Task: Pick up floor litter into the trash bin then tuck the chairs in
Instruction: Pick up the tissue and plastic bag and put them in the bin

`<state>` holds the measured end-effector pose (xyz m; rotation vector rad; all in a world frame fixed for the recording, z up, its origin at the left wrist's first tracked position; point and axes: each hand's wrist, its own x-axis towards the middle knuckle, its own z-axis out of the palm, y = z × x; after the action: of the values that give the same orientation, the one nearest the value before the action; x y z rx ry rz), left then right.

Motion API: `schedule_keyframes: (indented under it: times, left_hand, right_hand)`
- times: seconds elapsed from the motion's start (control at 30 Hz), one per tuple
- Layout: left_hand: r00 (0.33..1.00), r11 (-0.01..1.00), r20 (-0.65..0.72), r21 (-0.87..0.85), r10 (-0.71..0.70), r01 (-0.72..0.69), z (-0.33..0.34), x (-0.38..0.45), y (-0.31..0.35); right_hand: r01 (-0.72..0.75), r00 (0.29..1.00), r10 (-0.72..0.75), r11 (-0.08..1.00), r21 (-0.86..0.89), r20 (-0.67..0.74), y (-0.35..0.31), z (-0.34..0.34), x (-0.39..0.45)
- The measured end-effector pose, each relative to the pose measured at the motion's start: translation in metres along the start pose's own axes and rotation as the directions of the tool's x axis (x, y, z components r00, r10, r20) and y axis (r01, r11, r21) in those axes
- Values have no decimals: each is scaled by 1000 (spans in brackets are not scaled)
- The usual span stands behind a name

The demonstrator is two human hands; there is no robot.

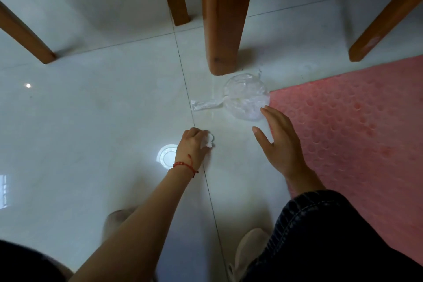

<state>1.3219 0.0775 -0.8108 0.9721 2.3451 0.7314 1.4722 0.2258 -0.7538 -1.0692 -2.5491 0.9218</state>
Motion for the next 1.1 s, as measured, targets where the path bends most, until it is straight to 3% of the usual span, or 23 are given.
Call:
schedule_keyframes:
  times: [0.07,0.17,0.23,0.3,0.43,0.6,0.77,1.1]
  left_hand:
    - [998,997,-2,-34,-65,65,0,5,3]
    - [956,945,-45,-175,-289,277,-3,10,9]
    - [894,841,-36,-359,-446,405,-5,9,11]
    - [824,675,20,-562,-566,477,-8,7,11]
    - [743,366,115,-814,-660,451,-16,9,15]
    - [747,171,157,-924,-646,342,-27,18,29]
    - [735,123,155,-943,-661,310,-35,24,28]
    - [682,109,146,-942,-717,317,-44,20,9]
  right_hand:
    - [-5,1000,5,1000,-8,-14,7,0,-4]
    - [-6,1000,6,1000,-13,-31,12,1,-7]
    - [-7,999,7,1000,-2,-35,14,3,-7]
    - [-15,999,16,999,31,-38,14,5,-6]
    - [-31,991,48,991,130,-128,10,8,10]
    - [-143,968,180,968,205,-176,3,11,49]
    - [-293,953,303,934,203,-15,4,16,87]
    - [-311,916,324,946,-93,234,-4,52,92]
